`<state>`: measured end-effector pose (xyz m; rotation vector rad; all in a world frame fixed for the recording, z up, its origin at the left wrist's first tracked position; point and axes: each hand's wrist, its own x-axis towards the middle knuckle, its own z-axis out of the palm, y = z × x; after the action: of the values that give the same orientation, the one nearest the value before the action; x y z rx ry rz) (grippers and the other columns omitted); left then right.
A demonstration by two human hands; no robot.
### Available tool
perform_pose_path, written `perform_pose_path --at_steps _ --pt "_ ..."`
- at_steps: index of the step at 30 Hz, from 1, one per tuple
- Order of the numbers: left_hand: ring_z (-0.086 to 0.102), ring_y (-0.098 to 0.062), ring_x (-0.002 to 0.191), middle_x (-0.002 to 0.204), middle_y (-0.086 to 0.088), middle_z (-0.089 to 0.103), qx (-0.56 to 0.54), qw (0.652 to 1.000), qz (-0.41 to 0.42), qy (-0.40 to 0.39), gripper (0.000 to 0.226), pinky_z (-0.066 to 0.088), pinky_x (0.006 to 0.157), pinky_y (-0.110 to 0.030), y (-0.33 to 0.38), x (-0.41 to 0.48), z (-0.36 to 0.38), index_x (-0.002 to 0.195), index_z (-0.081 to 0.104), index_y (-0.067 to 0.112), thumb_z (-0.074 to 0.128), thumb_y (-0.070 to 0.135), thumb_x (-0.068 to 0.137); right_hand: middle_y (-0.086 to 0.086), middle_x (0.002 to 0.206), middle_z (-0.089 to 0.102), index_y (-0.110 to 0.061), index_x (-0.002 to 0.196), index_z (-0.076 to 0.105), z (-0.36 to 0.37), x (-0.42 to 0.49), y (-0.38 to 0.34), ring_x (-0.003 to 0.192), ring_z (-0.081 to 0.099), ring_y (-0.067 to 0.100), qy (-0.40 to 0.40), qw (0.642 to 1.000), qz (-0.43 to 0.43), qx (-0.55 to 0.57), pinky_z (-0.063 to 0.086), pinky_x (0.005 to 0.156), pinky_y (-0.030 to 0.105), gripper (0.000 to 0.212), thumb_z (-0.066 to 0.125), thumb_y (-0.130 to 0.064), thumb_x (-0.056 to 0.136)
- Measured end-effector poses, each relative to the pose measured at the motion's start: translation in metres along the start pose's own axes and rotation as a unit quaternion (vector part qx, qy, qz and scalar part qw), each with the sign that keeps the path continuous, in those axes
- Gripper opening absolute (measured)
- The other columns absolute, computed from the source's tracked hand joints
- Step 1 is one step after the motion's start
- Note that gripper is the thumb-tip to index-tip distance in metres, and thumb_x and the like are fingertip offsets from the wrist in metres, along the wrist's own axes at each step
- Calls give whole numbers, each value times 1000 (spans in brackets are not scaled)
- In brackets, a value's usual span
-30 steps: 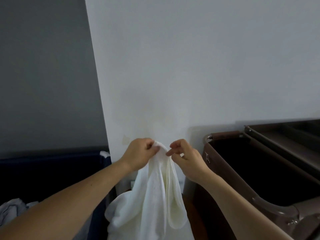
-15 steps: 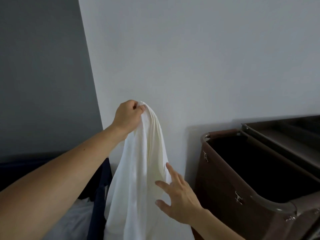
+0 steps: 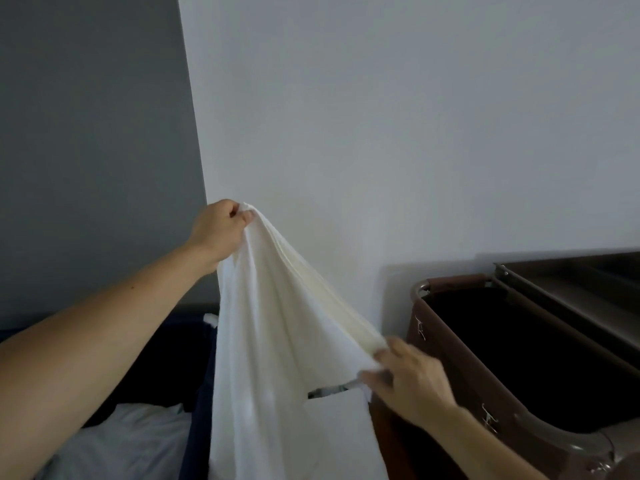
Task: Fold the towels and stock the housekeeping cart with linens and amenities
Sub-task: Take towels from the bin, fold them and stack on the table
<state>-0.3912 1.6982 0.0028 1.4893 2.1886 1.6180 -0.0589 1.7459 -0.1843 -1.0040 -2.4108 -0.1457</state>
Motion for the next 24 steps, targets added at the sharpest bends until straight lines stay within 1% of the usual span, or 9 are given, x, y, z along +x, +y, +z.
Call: perform_pose_path --at_steps 3,5,8,11,13,16,20,22,24 --pt "56 -25 91 101 -10 63 -41 999 -7 -17 21 48 84 -44 -6 21 -22 103 62 6 55 25 99 -18 76 56 -30 81 64 -58 55 26 69 58 1 27 989 130 68 35 55 14 36 52 -63 89" --pt "56 -22 87 97 -8 62 -125 991 -16 -32 12 50 77 -38 3 33 -36 97 60 11 53 20 101 -7 71 61 -21 80 64 -101 99 36 73 62 19 4 974 188 128 44 61 28 36 63 -56 88" --pt "56 -12 72 85 1 59 -234 972 -16 -17 14 50 58 -23 32 51 -62 90 56 19 50 16 102 4 69 66 -14 74 67 -169 156 33 69 64 24 26 938 178 296 55 66 34 24 77 -34 84" --pt "58 -7 67 83 4 60 -295 955 0 2 14 49 62 -25 56 66 -92 91 57 21 50 18 102 13 85 69 -17 77 66 -221 189 23 80 67 31 109 901 137 396 59 77 48 14 79 -17 82" --pt "59 -6 67 83 4 60 -292 956 8 -7 16 49 64 -26 58 70 -106 90 58 21 49 18 102 10 91 67 -22 82 65 -234 199 11 84 66 28 133 884 124 431 56 78 46 16 78 -13 83" --pt "57 -14 78 89 0 60 -228 973 2 -46 16 48 78 -33 40 69 -114 92 57 19 47 17 103 8 90 63 -24 82 60 -242 208 -4 79 61 22 115 904 111 396 53 72 39 22 76 -9 84" --pt "62 -7 71 84 7 66 -231 973 26 7 22 54 68 -25 37 66 -116 91 61 22 44 18 105 -5 84 61 -29 91 61 -267 224 -21 63 60 1 262 861 62 432 50 55 19 28 79 -10 81" --pt "61 -8 71 86 5 64 -220 975 20 12 23 52 65 -25 38 63 -117 91 60 23 43 18 105 0 96 61 -21 110 61 -266 226 -27 75 63 6 210 880 75 419 54 61 20 34 78 -12 82" --pt "59 -12 76 90 0 62 -203 979 4 -5 20 51 71 -30 32 59 -114 93 59 20 44 18 105 9 102 67 -9 109 68 -263 227 -25 84 64 18 170 898 105 391 57 71 30 29 79 -14 82"
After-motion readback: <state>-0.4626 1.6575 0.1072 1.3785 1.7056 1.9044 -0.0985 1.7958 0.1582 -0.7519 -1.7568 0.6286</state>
